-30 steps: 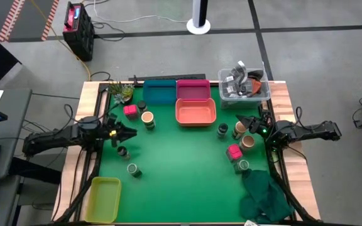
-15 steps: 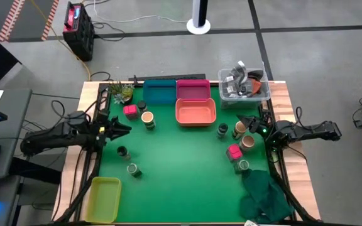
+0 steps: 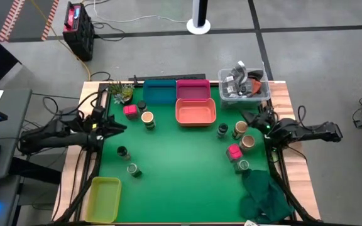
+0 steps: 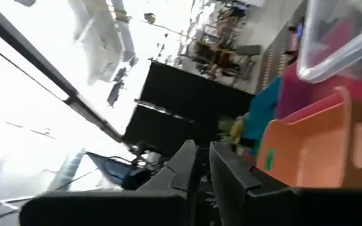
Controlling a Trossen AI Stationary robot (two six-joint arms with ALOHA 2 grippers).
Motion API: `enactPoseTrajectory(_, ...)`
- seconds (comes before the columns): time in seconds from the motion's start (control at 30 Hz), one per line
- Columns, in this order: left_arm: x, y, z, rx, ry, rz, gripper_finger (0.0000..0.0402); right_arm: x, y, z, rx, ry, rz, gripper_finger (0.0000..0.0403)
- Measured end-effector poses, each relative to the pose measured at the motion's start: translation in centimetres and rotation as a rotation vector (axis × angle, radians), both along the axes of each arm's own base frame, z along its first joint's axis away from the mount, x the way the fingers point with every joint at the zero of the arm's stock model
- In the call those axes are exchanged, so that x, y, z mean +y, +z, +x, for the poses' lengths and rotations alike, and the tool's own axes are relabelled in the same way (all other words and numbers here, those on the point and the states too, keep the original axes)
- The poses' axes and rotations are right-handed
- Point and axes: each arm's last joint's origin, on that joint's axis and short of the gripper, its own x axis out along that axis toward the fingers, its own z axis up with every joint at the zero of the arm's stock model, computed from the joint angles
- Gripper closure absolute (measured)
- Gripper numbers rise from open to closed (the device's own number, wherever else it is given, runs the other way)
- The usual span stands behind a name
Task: Sort spices by type
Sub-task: Put the bottom black seasoning bottle into the blue bin
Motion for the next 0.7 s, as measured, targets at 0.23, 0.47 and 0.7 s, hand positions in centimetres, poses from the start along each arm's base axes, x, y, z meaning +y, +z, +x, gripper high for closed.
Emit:
enactPoseTrajectory(0.23, 0.2, -0.4, 1.0, 0.229, 0.000, -0.019, 0.0238, 0.0, 0.6, 1.0, -0.049, -0.045, 0.033, 0.0332)
enactPoseTrajectory(0.47, 0.1, 1.2, 3.4, 0.348, -0.156, 0.043, 0.0204, 0.7, 2.3, 3.9, 0.066, 0.060, -0.021, 0.0332)
enactPoseTrajectory(0.7, 0.3, 4.7, 4.7, 0.367, -0.210, 0.296, 0.0203, 1.3, 5.8, 7.8, 0.099, 0.093, 0.019, 0.0332)
